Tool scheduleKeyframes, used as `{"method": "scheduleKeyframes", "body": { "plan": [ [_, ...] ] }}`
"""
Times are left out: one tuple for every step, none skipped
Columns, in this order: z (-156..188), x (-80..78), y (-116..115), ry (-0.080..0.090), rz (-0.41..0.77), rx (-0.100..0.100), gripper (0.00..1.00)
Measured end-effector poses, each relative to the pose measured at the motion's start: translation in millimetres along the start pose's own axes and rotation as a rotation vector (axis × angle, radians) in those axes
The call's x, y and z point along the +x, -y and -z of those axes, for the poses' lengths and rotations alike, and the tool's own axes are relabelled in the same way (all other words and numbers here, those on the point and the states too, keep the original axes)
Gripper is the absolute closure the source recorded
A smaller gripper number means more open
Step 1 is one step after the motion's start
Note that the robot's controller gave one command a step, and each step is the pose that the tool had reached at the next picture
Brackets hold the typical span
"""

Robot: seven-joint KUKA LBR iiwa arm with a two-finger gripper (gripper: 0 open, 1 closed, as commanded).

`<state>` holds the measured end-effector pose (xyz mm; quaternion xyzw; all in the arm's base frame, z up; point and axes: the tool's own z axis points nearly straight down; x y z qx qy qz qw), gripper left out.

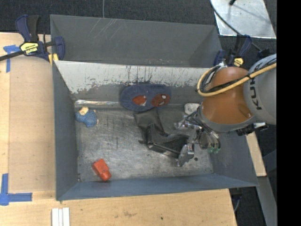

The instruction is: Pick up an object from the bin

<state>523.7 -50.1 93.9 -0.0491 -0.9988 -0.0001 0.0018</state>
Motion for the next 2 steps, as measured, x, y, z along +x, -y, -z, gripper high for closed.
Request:
{"method": "scheduleKeyframes", "body": {
  "plan": [
    [4, -0.7, 0, 0.004, 0.002, 0.001, 1.0],
    [148, 1.2, 16, 0.009, 0.155, 0.002, 1.0]
  ]
}}
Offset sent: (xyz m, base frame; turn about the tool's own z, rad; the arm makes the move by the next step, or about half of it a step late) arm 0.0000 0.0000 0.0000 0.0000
